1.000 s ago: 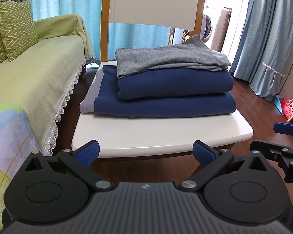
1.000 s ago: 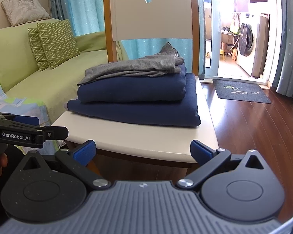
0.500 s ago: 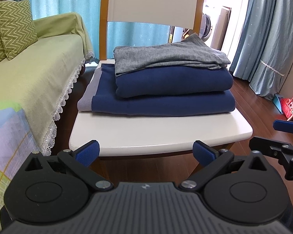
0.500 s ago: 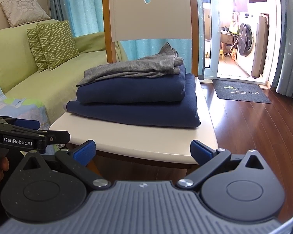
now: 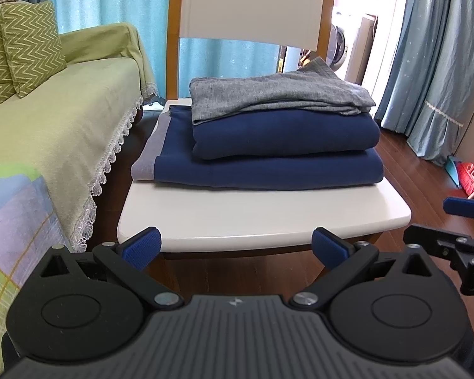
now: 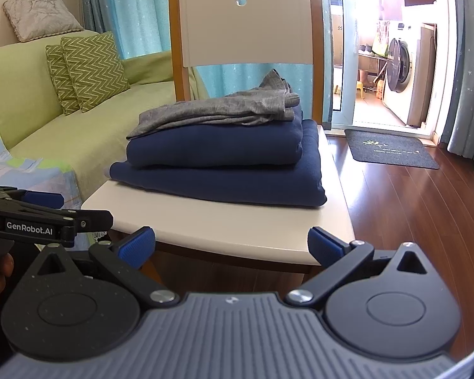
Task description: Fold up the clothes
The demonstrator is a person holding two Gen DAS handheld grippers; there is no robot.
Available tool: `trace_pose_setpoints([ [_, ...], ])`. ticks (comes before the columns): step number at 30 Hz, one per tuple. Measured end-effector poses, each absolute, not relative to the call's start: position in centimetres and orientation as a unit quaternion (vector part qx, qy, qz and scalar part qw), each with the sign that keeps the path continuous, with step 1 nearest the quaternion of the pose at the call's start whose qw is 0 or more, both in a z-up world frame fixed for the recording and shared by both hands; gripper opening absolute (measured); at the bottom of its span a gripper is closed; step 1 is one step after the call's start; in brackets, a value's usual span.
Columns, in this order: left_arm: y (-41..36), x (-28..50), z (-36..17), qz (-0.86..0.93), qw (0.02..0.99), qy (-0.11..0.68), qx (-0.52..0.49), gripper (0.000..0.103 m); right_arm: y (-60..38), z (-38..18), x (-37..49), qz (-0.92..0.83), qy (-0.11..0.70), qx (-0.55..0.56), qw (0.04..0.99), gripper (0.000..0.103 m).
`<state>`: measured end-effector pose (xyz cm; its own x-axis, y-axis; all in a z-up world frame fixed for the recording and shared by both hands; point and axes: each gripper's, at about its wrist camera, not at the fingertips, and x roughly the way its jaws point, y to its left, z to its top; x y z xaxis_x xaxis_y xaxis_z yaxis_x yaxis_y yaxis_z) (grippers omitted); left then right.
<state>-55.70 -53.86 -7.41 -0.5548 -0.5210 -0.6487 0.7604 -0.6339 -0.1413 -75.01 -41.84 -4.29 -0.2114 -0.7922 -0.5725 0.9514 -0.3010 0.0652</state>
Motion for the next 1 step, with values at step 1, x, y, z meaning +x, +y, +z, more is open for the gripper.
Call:
trace_pose_setpoints([
  [1, -53.86, -55.66, -7.38, -0.857, 0.375, 0.208, 0.287, 0.102, -41.85, -4.29, -74.99, -0.763, 0.152, 0.261, 0.571, 0.102],
])
